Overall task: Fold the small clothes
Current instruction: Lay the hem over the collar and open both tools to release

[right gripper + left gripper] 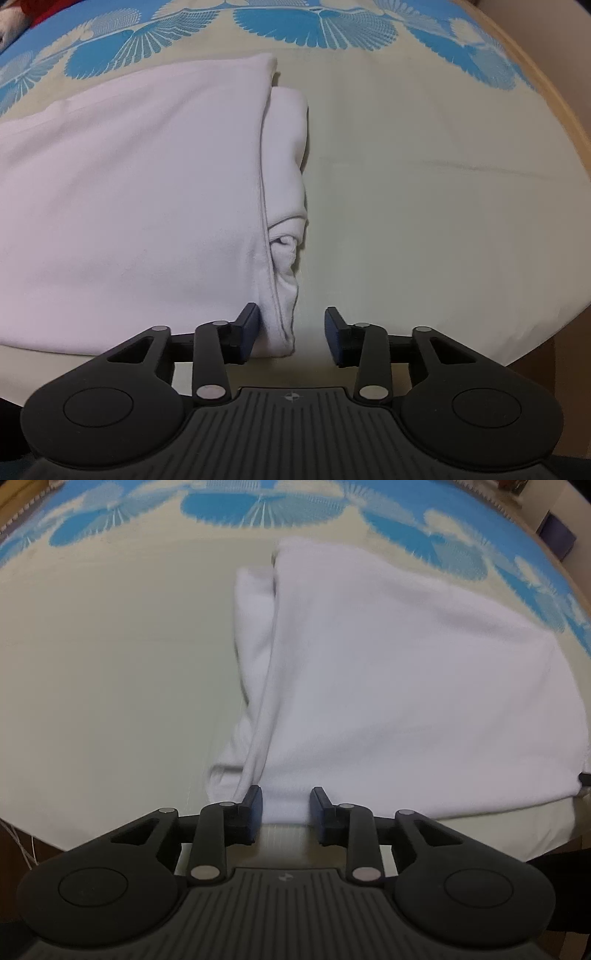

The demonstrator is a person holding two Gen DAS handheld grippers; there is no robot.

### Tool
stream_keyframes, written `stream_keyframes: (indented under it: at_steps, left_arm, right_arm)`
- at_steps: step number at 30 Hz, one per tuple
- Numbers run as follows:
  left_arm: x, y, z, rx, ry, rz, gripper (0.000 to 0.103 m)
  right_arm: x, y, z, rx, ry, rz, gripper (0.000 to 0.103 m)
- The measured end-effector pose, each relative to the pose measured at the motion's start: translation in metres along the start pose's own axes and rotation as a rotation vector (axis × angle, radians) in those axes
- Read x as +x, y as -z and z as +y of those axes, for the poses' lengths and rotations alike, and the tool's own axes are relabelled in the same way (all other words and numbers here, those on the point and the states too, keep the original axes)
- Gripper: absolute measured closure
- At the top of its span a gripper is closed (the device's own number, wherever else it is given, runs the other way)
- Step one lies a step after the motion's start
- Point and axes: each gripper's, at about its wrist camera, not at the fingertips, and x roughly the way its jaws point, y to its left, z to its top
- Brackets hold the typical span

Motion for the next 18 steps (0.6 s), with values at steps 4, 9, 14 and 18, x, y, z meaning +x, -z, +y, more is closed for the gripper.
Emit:
stream_keyframes:
  at_steps: [4, 9, 14, 18]
  left_arm:
    - [-0.013, -0.001, -0.003, 0.011, 0.005, -0.029, 0.062]
    - [-0.033, 0.002, -0.007, 0.026, 0.026, -0.095, 0.053]
    - [-0.025, 0.001, 0.001, -0.037, 0.082, -0.058, 0.053]
    - [-0.004, -0.005, 0.022, -0.213, 0.169, 0.033, 0.047]
  right_arm:
    - [-0.027, 0.001, -0.007, 0.065, 0.008, -0.082, 0.06]
    - [-0.085, -0.001, -0.018, 0.118, -0.054, -0.296, 0.053]
    - [-0.111, 0.015, -0.013, 0.077, -0.179, -0.411, 0.046]
    - [-0.093, 0.025, -0.002, 0.05, -0.167, -0.38, 0.045]
